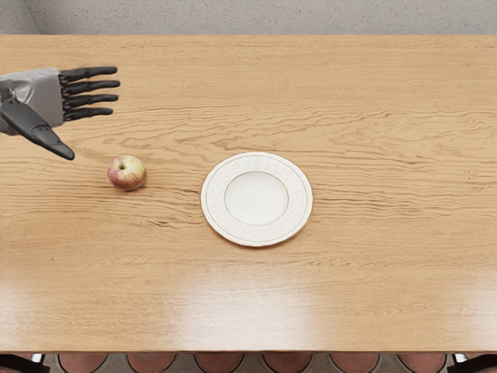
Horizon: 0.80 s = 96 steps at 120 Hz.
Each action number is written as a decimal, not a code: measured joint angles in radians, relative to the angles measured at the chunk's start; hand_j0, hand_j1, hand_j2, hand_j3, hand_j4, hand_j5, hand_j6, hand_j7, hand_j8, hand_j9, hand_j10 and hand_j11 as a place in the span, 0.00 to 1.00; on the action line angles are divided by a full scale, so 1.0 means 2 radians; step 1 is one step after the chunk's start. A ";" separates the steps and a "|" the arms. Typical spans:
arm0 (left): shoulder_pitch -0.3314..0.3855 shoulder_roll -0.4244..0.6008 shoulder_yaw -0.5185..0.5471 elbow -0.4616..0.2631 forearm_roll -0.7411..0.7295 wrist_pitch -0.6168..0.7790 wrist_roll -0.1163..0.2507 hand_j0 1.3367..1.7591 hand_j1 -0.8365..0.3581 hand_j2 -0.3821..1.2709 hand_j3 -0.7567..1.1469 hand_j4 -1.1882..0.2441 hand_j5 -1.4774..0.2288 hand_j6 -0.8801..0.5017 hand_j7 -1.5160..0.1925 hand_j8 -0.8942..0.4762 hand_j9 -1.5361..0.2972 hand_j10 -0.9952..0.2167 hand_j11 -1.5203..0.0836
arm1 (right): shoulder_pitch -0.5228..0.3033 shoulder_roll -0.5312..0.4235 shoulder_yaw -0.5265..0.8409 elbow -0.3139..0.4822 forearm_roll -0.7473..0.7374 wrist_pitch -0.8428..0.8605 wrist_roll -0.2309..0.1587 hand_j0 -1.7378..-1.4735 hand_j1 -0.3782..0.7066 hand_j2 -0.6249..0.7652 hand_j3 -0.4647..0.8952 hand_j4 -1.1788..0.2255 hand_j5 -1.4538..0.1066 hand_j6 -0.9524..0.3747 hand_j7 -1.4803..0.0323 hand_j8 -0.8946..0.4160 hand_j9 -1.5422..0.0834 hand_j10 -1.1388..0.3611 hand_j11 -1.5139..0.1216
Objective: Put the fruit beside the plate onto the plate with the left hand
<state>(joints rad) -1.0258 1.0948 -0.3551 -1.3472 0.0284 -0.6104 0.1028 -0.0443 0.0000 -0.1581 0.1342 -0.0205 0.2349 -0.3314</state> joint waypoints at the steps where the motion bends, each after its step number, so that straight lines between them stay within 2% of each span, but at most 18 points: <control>1: 0.000 0.000 0.000 0.000 0.000 0.000 0.000 0.76 0.98 0.23 0.40 0.82 0.86 0.63 0.88 0.65 0.83 0.81 0.94 | 0.000 0.000 0.000 0.000 0.000 0.000 0.000 0.30 0.03 0.45 0.34 0.84 0.93 0.72 0.98 0.68 0.95 0.76 0.93; 12: 0.002 -0.004 0.001 0.005 0.001 0.000 0.001 0.76 0.98 0.23 0.40 0.82 0.86 0.63 0.88 0.65 0.83 0.81 0.94 | 0.001 0.000 0.000 0.000 0.001 -0.001 0.000 0.30 0.03 0.45 0.34 0.84 0.93 0.72 0.98 0.68 0.95 0.76 0.93; 25: 0.004 -0.016 0.003 0.027 0.020 0.000 0.003 0.76 0.98 0.23 0.40 0.82 0.86 0.63 0.88 0.65 0.83 0.81 0.94 | 0.000 0.000 0.001 -0.001 0.001 -0.001 0.000 0.30 0.03 0.45 0.34 0.84 0.93 0.72 0.98 0.68 0.95 0.76 0.93; 44: 0.005 -0.032 0.029 0.067 0.069 0.000 0.013 0.76 0.98 0.23 0.40 0.82 0.86 0.63 0.88 0.64 0.83 0.81 0.94 | -0.001 0.000 0.001 -0.001 0.001 -0.001 0.000 0.30 0.03 0.45 0.34 0.84 0.93 0.72 0.98 0.68 0.95 0.76 0.93; 51: -0.007 -0.030 0.048 0.076 0.081 0.000 0.016 0.76 0.98 0.23 0.40 0.82 0.86 0.63 0.88 0.64 0.83 0.81 0.94 | -0.001 0.000 0.001 -0.001 0.001 -0.001 0.000 0.30 0.03 0.45 0.34 0.84 0.93 0.72 0.98 0.68 0.95 0.76 0.93; 65: -0.136 -0.032 0.154 0.082 0.084 0.000 0.018 0.76 0.98 0.23 0.40 0.82 0.86 0.63 0.88 0.64 0.83 0.81 0.94 | -0.001 0.000 0.001 -0.001 0.001 -0.001 0.000 0.30 0.03 0.45 0.34 0.84 0.93 0.72 0.98 0.68 0.95 0.76 0.93; 72: -0.175 -0.033 0.214 0.083 0.079 0.000 0.017 0.76 0.98 0.23 0.40 0.82 0.86 0.63 0.88 0.64 0.83 0.81 0.94 | -0.001 0.000 0.001 -0.001 0.001 -0.001 0.000 0.30 0.03 0.45 0.34 0.84 0.93 0.72 0.98 0.68 0.95 0.76 0.93; 81: -0.243 -0.053 0.301 0.083 0.072 0.005 0.017 0.76 0.98 0.23 0.40 0.82 0.86 0.63 0.88 0.64 0.83 0.81 0.94 | -0.001 0.000 0.001 -0.001 0.001 -0.001 0.000 0.30 0.03 0.45 0.34 0.84 0.93 0.72 0.98 0.68 0.95 0.76 0.93; 88: -0.275 -0.069 0.367 0.084 0.068 0.020 0.017 0.76 0.98 0.23 0.40 0.82 0.86 0.63 0.88 0.64 0.83 0.81 0.94 | -0.001 0.000 0.001 -0.001 0.001 -0.001 0.000 0.30 0.03 0.45 0.34 0.84 0.93 0.72 0.98 0.68 0.95 0.76 0.93; 96: -0.314 -0.124 0.439 0.085 0.065 0.060 0.017 0.76 0.98 0.23 0.40 0.82 0.86 0.63 0.88 0.64 0.83 0.81 0.94 | -0.001 0.000 0.000 -0.001 0.001 -0.001 0.000 0.30 0.03 0.45 0.34 0.84 0.93 0.72 0.98 0.68 0.95 0.76 0.93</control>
<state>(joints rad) -1.6547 0.8463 0.5233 -1.1780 0.1592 -0.4910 0.1361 -0.0460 0.0000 -0.1572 0.1325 -0.0193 0.2331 -0.3313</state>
